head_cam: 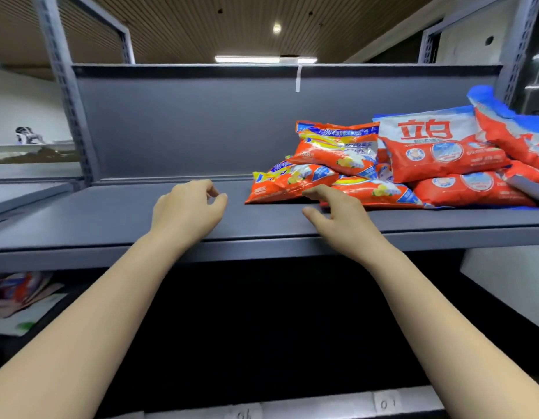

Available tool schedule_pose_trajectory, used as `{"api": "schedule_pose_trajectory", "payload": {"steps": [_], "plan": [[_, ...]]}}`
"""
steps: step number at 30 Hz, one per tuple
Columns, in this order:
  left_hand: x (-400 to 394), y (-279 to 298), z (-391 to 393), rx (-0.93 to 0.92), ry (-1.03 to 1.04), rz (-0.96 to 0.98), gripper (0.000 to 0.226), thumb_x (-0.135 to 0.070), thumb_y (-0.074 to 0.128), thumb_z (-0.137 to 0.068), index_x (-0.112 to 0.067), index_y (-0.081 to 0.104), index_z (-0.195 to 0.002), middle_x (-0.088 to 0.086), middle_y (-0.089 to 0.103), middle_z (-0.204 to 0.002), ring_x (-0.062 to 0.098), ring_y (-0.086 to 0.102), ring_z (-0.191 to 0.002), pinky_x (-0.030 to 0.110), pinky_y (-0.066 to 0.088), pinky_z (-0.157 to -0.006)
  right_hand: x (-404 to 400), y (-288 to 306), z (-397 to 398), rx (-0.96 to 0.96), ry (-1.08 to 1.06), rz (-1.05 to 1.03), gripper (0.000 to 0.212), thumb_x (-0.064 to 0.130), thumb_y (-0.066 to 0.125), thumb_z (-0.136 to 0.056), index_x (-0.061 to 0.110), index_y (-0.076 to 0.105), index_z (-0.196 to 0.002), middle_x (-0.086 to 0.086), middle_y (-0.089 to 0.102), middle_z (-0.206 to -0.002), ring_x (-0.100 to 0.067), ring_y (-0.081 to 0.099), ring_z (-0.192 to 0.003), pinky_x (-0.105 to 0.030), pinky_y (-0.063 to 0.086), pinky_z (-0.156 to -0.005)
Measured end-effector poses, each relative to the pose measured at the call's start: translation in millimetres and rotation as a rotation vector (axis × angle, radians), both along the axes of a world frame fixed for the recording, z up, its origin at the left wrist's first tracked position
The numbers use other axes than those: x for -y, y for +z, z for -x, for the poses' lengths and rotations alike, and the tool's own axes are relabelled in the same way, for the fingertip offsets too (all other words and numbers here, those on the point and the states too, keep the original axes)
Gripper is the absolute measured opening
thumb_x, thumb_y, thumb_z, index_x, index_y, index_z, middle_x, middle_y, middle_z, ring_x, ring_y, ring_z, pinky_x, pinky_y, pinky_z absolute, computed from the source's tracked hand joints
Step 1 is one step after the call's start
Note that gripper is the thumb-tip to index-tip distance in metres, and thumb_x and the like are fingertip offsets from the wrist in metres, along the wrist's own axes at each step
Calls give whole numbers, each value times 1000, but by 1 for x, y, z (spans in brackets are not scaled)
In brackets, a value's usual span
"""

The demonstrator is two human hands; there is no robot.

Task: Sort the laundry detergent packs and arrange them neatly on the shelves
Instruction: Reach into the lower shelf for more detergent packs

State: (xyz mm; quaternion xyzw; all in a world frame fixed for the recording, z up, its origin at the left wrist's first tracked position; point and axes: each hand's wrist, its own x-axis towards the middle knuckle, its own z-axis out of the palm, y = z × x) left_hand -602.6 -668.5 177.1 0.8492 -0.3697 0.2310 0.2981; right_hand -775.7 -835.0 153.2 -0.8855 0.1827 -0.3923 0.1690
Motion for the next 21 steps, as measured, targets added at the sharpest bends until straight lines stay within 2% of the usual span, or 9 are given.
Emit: {"api": "schedule_pose_trajectory", "payload": {"steps": [6,12,15,21], "plan": [[-96,-25,-6,-3,3,64,28,-38,46,-93,-21,62,-108,-7,65,-114,20,57,-104,35,41,-82,-88,-28,-7,14,86,-43,29,25,57,-93,24,58,-122,9,60,-123,-7,50,-118,-19,33,-93],[-203,-64,-24,-21,53,14,24,-38,52,-90,-22,64,-102,-3,68,-105,23,59,-101,37,45,-85,-179,-63,-39,-34,165,-47,29,27,58,-91,25,59,-120,12,61,-119,-5,52,-115,-18,35,-96],[-254,-86,-34,-62,94,-5,24,-39,51,-90,-24,64,-104,-4,67,-104,22,60,-100,39,47,-86,-224,-81,-62,-88,232,-57,30,29,57,-92,26,58,-122,12,60,-120,-4,51,-116,-19,35,-99],[-346,-122,-62,-142,226,-48,24,-41,49,-92,-27,61,-108,-9,65,-105,17,57,-96,34,44,-83,-300,-109,-109,-172,352,-89,32,34,53,-93,30,55,-125,18,57,-121,2,48,-117,-15,32,-96]]}}
